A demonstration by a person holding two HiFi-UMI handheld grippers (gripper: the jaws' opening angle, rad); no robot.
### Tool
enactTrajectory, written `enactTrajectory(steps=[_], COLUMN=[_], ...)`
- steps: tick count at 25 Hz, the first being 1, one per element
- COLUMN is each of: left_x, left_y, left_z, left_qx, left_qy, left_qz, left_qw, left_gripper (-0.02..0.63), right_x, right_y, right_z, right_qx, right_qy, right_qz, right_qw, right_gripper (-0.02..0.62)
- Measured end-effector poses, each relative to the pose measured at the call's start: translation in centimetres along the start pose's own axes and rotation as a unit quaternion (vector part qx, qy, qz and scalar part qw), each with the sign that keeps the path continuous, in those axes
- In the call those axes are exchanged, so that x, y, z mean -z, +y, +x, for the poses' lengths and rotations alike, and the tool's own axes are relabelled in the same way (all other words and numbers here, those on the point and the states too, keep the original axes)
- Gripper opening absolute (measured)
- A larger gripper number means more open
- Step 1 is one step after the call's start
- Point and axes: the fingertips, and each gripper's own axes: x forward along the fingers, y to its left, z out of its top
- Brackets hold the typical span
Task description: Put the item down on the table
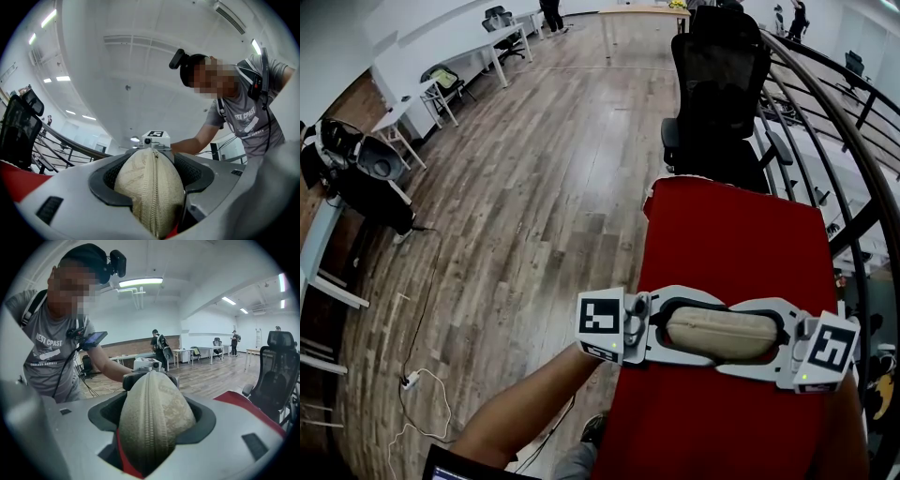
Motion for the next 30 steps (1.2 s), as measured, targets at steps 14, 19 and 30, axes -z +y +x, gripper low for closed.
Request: enactTrajectory(steps=[14,19,30], left_x=[3.3,3.8,8.1], left_y=[1.8,2.0,2.1], left_z=[-2.2,-2.7,-2.9], left_qx=[-0.006,-0.006,0.002], left_qy=[0.02,0.027,0.076], left_qz=[-0.007,-0.005,-0.006], left_qw=[0.9998,0.9996,0.9971], left_gripper=[0.291,0.291,0.291], right_x=[3.0,3.4,7.8], right_y=[-1.8,-2.2,-2.3], right_z=[2.4,3.0,3.9], right_qx=[-0.004,-0.006,0.001], right_qy=[0.008,0.015,0.047], right_qz=[0.01,0.011,0.009], right_qw=[1.0,1.0,0.999], right_gripper=[0.285,0.285,0.285])
